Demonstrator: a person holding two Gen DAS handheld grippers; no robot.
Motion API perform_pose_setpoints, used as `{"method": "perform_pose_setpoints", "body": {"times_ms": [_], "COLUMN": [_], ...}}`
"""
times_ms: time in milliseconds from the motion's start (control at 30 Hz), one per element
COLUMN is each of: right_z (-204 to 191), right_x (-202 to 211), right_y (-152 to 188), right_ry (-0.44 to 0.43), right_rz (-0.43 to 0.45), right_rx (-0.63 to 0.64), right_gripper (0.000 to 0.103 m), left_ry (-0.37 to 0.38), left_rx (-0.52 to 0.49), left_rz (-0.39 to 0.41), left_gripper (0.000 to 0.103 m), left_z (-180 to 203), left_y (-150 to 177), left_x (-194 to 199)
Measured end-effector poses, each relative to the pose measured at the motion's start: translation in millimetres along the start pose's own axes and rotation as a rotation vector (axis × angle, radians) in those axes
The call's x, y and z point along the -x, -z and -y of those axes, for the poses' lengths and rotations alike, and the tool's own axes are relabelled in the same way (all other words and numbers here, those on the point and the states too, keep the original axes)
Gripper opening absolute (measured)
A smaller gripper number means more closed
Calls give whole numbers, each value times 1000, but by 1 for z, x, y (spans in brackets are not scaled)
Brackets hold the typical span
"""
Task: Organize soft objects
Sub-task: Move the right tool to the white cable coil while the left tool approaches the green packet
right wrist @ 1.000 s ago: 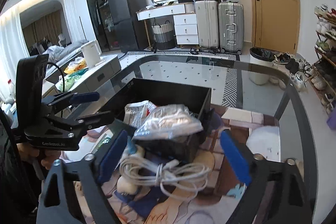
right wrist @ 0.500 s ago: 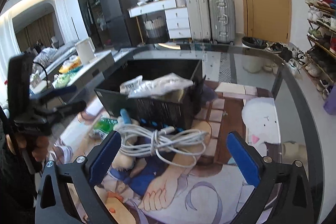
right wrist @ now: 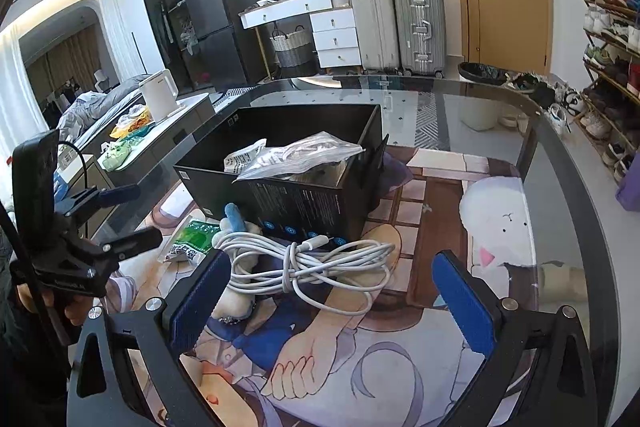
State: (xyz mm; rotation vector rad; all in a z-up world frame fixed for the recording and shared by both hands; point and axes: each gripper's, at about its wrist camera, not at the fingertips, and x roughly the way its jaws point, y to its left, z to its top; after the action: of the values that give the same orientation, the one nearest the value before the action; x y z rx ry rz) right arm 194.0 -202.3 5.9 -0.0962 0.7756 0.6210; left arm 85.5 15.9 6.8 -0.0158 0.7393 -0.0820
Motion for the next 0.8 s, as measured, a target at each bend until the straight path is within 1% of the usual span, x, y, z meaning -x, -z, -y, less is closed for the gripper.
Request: {"method": "perform_pose_setpoints", "body": {"times_ms": [267, 533, 800], "right_z": [-2, 7, 12], "right_x": [-13, -24, -40], "right_y": [4, 7, 8], "right_ry": [3, 23, 41], "right_rz": [-36, -72, -132], "right_rx": [13, -26, -38], "right_gripper": [102, 102, 102], "left_ry": [17, 7, 25], "left_rx": [18, 10, 21], "left_rz": [-37, -75, -77], "left_gripper": [103, 103, 103], "left_z": [-4, -7, -12], "left_y": [5, 9, 8], "left_x": [-9, -18, -19]}}
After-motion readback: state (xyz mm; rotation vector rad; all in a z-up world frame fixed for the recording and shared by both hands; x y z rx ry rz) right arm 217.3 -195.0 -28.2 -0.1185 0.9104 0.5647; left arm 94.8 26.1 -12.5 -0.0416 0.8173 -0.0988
